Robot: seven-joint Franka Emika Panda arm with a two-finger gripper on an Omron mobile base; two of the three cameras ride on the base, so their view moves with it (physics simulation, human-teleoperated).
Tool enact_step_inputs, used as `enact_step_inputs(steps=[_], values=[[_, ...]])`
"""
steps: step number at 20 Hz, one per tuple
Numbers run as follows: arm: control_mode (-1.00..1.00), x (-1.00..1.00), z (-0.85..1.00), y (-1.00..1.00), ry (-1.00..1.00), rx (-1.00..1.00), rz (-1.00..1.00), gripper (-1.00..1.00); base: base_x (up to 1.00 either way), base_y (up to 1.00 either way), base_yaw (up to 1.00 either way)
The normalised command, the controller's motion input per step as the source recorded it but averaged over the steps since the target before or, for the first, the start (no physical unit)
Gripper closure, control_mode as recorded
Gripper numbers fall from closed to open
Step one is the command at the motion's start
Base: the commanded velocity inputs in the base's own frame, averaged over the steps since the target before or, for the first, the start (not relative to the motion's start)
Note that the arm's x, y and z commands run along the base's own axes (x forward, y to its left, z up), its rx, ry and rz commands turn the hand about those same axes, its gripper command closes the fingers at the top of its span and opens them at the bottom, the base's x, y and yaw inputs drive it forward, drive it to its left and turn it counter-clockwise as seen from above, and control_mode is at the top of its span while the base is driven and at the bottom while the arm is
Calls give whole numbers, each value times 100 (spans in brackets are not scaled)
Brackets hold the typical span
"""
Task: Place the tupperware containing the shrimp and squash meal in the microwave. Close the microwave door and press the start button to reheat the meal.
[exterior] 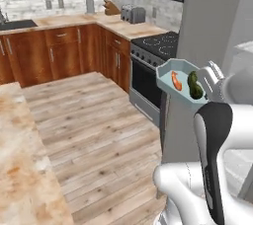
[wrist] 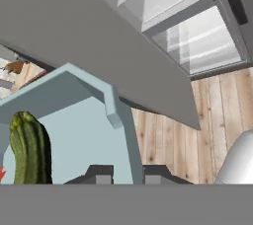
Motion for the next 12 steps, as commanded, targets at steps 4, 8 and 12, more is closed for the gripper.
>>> enact_step_inputs(steps=[4, 8, 12], values=[[100, 0, 0, 0, 0, 0, 0, 100, 73, -3, 46], [100, 0, 0, 0, 0, 0, 0, 100, 98, -9, 32], [100, 0, 0, 0, 0, 0, 0, 100, 100, -1, 21]])
